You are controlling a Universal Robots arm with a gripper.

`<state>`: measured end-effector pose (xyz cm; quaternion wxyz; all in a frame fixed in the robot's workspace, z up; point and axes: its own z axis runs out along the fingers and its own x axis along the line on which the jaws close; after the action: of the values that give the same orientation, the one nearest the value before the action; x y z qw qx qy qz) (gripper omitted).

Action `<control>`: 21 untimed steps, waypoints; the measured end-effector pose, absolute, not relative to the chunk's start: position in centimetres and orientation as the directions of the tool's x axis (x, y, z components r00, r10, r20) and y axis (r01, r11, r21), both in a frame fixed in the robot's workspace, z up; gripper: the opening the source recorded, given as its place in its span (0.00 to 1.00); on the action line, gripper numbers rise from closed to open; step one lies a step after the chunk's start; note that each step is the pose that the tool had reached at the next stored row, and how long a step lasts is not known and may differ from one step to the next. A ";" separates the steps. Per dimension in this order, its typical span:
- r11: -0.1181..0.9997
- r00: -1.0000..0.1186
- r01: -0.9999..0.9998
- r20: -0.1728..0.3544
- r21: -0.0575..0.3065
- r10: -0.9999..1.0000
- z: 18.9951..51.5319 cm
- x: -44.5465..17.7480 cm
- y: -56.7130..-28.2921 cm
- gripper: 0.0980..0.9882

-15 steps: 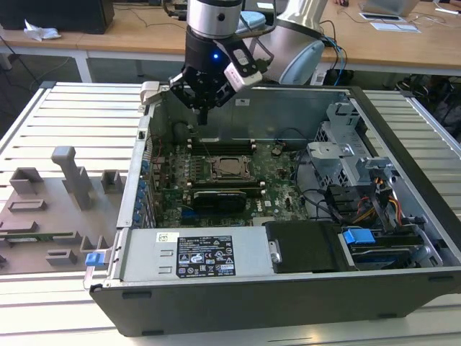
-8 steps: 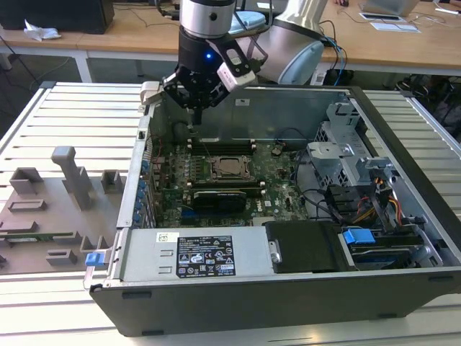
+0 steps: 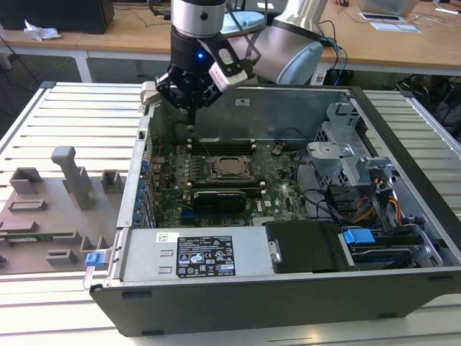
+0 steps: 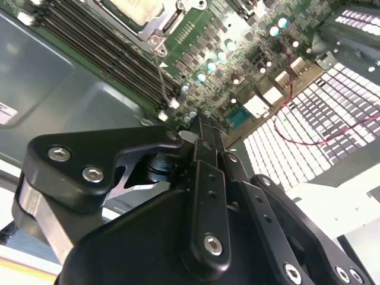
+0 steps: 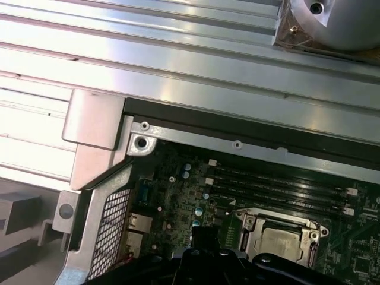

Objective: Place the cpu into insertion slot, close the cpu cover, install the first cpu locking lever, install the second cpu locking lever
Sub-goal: 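Install the first cpu locking lever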

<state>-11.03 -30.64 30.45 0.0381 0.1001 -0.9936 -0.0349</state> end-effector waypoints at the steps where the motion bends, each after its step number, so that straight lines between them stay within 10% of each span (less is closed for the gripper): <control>1: 0.978 -0.977 -0.196 0.069 0.077 -0.202 30.5 -11.3 -30.6 0.01; 21: 0.978 -0.977 -0.196 0.069 0.077 -0.202 28.4 -11.5 -30.3 0.01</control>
<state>-11.47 -30.29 28.35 0.0381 0.1001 -0.9936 -0.0349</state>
